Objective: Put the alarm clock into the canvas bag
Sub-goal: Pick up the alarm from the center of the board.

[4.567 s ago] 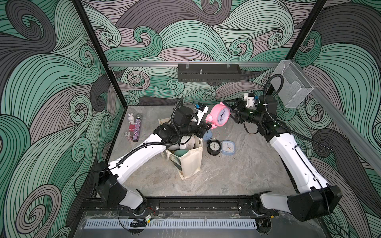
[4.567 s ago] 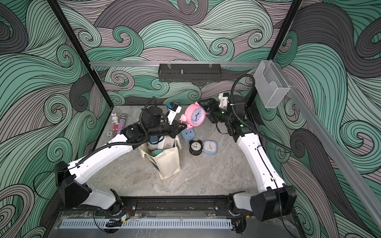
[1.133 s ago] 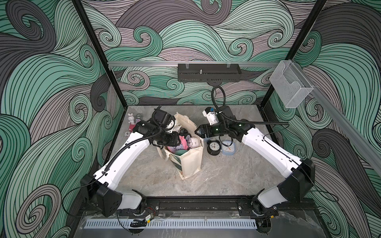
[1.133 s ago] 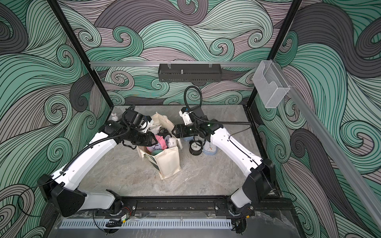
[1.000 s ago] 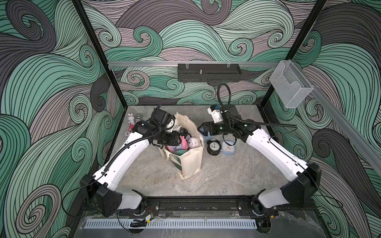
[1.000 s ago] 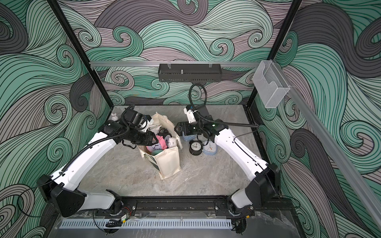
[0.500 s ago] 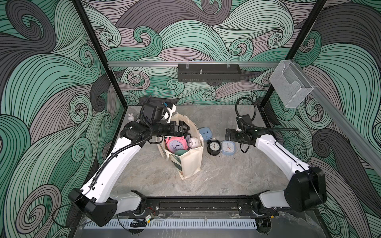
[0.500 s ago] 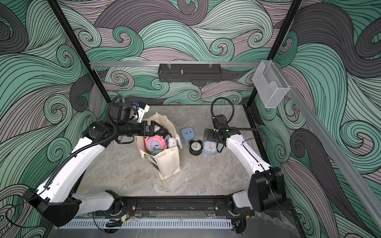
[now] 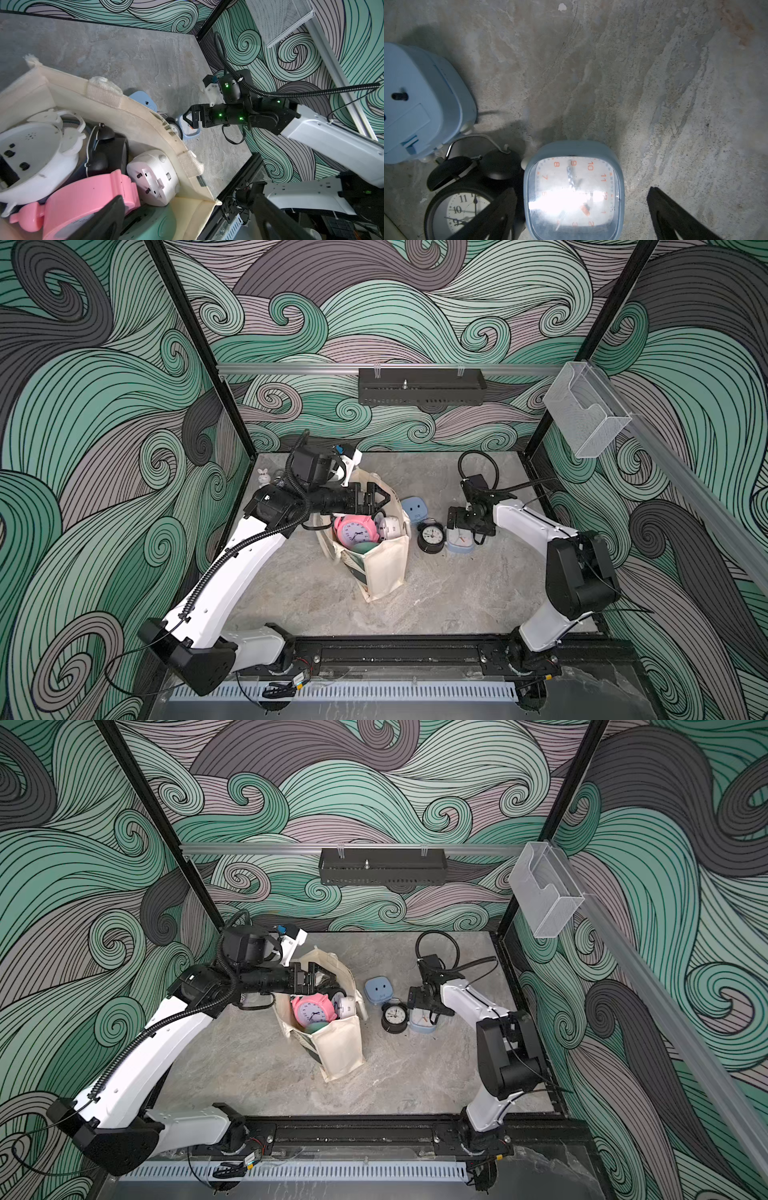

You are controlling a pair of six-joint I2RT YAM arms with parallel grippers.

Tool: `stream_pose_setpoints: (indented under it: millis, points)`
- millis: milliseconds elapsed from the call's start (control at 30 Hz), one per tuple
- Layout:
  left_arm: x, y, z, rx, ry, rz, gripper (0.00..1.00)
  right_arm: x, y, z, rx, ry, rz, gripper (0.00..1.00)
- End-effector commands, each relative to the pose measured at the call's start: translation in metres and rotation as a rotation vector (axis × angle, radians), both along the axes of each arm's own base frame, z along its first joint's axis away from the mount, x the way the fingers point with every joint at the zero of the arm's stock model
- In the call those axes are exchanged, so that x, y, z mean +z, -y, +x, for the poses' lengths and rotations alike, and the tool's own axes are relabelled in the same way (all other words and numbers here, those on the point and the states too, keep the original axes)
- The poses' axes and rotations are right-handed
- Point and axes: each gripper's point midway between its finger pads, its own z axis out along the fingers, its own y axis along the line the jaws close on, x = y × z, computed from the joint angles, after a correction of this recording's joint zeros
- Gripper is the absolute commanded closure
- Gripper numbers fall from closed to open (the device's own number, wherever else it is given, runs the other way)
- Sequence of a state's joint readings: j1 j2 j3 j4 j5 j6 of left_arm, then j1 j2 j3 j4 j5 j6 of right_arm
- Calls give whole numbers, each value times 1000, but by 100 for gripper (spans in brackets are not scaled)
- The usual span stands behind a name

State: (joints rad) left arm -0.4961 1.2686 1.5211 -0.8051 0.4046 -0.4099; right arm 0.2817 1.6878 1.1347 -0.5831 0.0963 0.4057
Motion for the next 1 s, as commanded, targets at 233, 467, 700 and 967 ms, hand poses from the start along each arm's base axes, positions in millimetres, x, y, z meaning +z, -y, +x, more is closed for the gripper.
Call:
stream_pose_setpoints:
  millis: [233, 467, 700, 967]
  points:
    - [3, -5, -4, -14, 20, 51, 1, -15, -6, 6, -32, -35, 36, 1]
    - [5, -6, -7, -15, 27, 50, 1, -27, -6, 8, -50, -60, 22, 1]
    - [4, -7, -8, -9, 29, 47, 3, -37, -9, 5, -57, -86, 39, 5]
    - [1, -10, -3, 29, 22, 46, 3, -27, -9, 5, -56, -61, 50, 15]
